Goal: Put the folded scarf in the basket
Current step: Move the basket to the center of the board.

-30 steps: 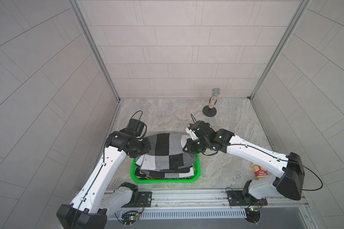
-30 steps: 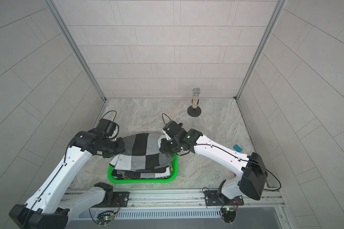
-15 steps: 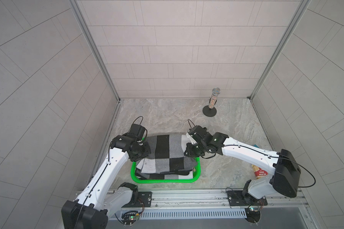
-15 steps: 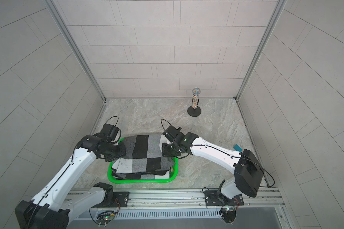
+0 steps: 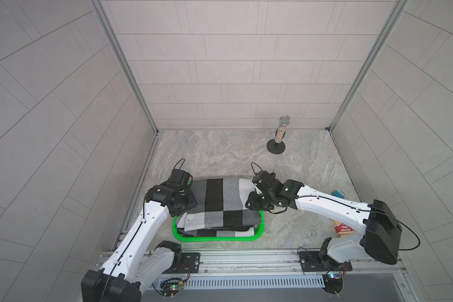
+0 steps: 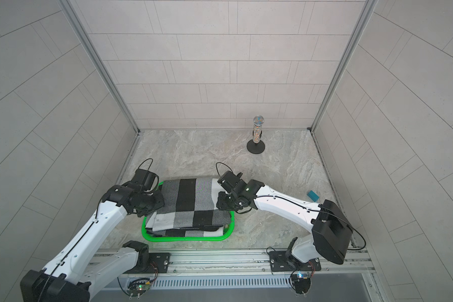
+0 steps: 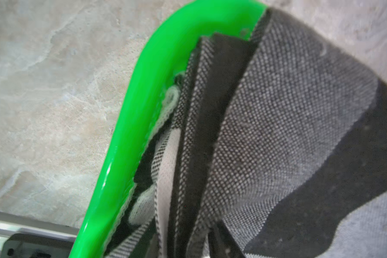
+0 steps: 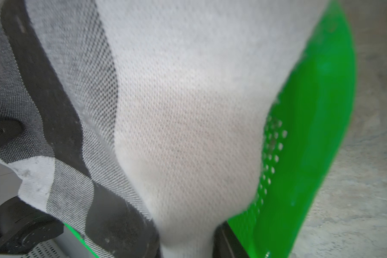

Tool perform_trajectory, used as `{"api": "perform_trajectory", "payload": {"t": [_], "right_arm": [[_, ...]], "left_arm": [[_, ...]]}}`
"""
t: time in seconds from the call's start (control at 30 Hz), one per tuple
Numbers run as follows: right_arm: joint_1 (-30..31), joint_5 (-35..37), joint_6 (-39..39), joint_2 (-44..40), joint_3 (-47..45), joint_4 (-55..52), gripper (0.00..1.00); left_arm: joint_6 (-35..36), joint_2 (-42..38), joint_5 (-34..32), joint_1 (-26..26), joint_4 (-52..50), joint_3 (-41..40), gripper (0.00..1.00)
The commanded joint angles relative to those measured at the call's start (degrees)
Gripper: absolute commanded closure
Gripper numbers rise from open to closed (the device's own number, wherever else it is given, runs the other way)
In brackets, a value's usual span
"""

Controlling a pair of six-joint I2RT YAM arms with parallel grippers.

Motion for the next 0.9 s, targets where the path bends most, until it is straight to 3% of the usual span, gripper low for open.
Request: {"api": "perform_trajectory", "payload": {"t": [0.0, 0.17, 0.4, 0.5, 0.67, 0.87], "right_arm": [[0.30, 3.19, 1.04, -2.42, -1.18, -2.47, 0.57], [0.69, 4.18, 1.92, -3.13, -2.72, -2.57, 0.57], [1.02, 5.03, 2.58, -3.48, -3.82, -2.33, 0.53], [1.09, 5.46, 2.63, -3.76, -3.77, -2.52, 0.52], [1.09, 6.65, 2.54, -4.87, -3.68, -2.55, 0.47], [0.09, 7.13, 2.19, -2.94, -3.36, -2.40, 0.47]], "left_arm": [[-3.35, -2.34, -2.92, 1.17, 0.55, -2.35, 0.60], [-4.54, -2.29, 0.52, 3.36, 3.34, -5.14, 0.70], [-4.76, -2.52, -1.10, 3.81, 4.02, -6.04, 0.72], [-4.72, -2.87, -1.71, 3.88, 3.64, -5.48, 0.71], [-2.49, -2.99, -4.43, 4.44, 0.82, -1.28, 0.60], [2.95, -1.18, 1.81, 15.81, 1.32, -0.28, 0.54]]}}
